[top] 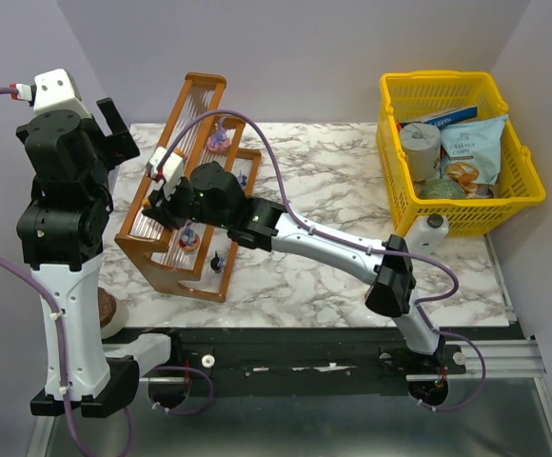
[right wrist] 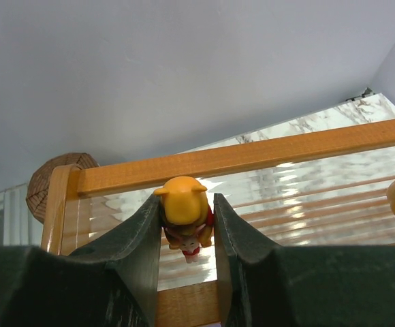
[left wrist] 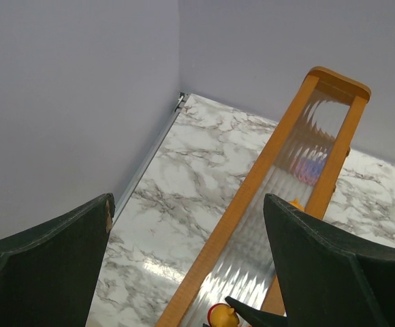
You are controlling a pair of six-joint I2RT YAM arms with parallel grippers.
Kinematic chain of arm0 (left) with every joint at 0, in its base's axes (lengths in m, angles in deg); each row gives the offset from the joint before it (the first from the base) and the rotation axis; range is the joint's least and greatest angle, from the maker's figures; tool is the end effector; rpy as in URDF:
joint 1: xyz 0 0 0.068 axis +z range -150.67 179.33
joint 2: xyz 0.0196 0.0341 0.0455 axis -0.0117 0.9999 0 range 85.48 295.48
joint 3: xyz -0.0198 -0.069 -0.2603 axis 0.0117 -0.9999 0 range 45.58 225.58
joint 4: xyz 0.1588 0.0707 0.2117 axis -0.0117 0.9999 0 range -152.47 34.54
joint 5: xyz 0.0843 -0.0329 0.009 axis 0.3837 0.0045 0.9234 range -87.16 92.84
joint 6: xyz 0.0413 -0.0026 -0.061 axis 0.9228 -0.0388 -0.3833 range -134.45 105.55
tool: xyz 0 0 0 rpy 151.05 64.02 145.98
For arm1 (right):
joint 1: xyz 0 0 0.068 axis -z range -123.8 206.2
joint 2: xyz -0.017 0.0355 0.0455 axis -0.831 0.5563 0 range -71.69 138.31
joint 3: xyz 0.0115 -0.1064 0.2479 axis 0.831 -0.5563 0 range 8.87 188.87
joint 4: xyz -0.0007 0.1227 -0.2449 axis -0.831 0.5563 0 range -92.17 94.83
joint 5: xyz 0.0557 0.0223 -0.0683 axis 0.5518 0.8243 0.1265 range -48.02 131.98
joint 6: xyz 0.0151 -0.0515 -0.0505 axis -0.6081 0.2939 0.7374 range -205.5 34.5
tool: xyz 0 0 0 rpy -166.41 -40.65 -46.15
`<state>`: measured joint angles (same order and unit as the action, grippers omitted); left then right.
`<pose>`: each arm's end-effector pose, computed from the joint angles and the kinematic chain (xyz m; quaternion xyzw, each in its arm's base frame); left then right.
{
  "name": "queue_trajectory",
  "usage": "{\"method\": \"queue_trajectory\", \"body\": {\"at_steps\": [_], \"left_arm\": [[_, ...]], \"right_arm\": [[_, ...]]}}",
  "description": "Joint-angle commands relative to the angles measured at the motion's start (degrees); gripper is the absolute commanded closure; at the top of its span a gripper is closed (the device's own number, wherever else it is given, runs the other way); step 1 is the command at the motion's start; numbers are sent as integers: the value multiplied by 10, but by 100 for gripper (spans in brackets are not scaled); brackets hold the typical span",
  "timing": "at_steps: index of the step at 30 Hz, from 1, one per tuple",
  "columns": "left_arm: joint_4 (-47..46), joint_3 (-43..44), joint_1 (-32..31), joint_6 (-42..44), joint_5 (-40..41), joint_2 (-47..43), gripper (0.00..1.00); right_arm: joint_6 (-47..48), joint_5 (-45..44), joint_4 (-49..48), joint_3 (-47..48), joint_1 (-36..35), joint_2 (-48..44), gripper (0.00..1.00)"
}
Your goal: Place and organize the plastic toys onto the shelf
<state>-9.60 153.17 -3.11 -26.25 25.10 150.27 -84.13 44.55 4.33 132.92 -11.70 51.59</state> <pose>0.1874 0.0154 0.5464 -0.1849 0.7394 0.0687 0.6437 0.2064 0.5158 0.3817 -0.4337 0.6015 0.3818 0.5517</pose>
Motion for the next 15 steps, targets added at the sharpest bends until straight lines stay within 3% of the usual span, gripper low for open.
{"method": "queue_trajectory", "body": {"at_steps": [1,6,9,15], "left_arm": [[5,3,1,9,16,-7,1],[4,4,1,10,15,-4,1],[5,7,1,10,14,-3,1],[5,10,1,12,12,1,1]], "right_arm": [[0,-22,23,-39,-7,-16,65],[8,-38,-17,-89,-9,-48,36],[9,-32,-23,-94,-10,-59,27],[4,-28,-23,-87,-9,-71,19]]}}
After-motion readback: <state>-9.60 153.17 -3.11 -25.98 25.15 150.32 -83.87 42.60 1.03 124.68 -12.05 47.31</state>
